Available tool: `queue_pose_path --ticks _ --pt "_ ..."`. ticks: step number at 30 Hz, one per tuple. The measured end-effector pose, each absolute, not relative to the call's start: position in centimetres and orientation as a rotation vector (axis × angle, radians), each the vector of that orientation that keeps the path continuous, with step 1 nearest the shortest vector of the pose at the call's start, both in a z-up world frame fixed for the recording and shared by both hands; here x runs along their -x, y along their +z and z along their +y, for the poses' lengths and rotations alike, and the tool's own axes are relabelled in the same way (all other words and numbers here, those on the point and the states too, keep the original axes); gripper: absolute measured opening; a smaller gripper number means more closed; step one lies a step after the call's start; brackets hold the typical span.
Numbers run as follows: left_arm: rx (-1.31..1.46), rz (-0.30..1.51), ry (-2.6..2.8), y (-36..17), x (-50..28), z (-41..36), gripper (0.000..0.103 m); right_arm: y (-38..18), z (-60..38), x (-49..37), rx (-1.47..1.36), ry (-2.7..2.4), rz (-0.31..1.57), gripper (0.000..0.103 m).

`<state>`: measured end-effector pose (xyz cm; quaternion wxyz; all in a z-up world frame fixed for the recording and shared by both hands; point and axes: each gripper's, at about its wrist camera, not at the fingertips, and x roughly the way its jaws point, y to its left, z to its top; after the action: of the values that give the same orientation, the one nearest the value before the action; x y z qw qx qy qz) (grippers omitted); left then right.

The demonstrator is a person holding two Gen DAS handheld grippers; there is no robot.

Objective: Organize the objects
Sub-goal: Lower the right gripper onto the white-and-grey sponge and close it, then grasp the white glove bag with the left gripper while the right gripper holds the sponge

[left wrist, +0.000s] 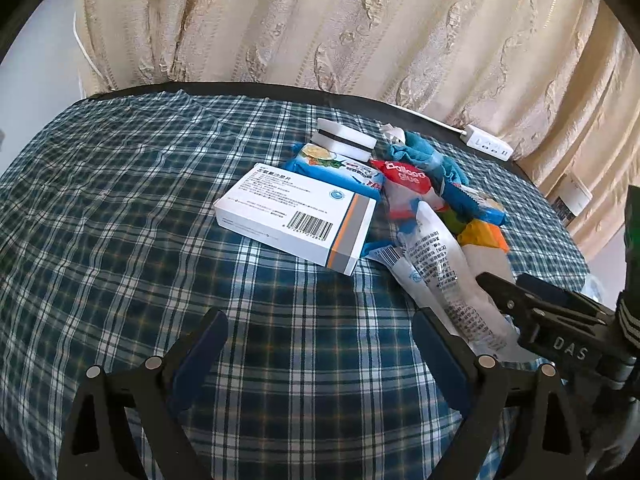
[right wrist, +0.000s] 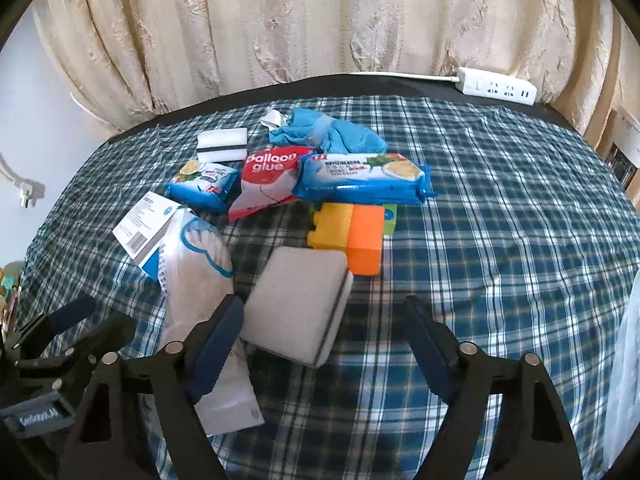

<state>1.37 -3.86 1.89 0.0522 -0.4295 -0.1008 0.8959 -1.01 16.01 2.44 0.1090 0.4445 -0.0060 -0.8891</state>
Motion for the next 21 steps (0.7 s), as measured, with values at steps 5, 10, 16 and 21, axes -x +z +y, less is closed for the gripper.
queue_pose_path --ticks 5,10,16,21 --pt "1.295 -0.329 2.743 2.1 -1.5 -4.2 0.096 2.2 15.6 1.3 -1.313 -2.579 -0.046 0.073" --pt "1.297 -0.35 2.761 2.1 -1.5 -4.6 0.096 1.7 14.8 1.6 -1.316 -2.549 -0.031 0.066" --pt "1.3 -0.346 2.762 2.1 -1.5 -4.6 0.096 2.0 14.4 0.9 -1.276 -2.519 -0.055 0.043" --pt "1.305 -0.365 2.755 1.9 -1.4 -4.7 0.096 2.4 15.2 0.1 -1.253 -2.535 -0.097 0.042"
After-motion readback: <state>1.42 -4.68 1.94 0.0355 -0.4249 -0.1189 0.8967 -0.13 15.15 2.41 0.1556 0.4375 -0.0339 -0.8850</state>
